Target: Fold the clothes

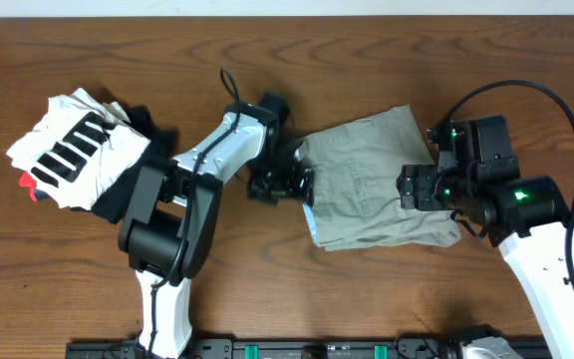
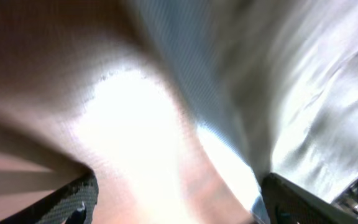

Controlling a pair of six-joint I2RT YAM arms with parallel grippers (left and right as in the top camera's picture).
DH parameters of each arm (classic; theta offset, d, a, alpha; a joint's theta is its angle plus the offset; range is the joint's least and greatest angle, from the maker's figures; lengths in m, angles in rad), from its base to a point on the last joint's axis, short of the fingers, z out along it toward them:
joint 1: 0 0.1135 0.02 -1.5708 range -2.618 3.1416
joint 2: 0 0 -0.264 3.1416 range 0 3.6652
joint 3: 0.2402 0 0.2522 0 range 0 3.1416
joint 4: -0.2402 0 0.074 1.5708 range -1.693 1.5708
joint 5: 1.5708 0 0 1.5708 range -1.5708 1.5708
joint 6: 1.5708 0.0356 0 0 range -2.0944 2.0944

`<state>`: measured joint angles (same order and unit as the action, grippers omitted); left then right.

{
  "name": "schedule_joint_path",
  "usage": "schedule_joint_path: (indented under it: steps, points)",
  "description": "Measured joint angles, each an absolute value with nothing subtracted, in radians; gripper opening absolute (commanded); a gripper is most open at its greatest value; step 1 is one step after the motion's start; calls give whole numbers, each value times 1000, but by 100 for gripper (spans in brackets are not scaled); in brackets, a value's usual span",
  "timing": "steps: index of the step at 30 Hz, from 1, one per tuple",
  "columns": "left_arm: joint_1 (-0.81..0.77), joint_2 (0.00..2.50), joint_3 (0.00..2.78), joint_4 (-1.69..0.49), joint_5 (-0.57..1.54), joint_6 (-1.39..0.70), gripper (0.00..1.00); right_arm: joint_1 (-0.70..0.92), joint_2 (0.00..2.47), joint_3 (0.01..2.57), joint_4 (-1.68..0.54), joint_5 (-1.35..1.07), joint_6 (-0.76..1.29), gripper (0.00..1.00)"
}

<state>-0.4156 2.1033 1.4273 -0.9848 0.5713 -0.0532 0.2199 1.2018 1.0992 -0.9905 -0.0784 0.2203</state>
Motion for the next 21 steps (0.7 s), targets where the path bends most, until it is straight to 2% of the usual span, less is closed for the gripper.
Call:
schedule_joint_path:
  steps: [3,6,9,16,21]
  points:
    - [-416,2114,1415,-1042,593,-67,76,220,1202,1099,-998,-78,218,84]
    - [-417,2121,1412,-1048,603,-65,74,220,1202,1099,-1006,-78,218,84]
    - [-417,2120,1411,-1043,608,-56,86,220,1202,1099,-1013,-78,218,85]
    - [-422,2072,1400,-914,613,-41,99,220,1202,1099,-1021,-67,216,85]
    - [-422,2035,1398,-851,623,-57,99,220,1202,1099,-1021,-65,216,86]
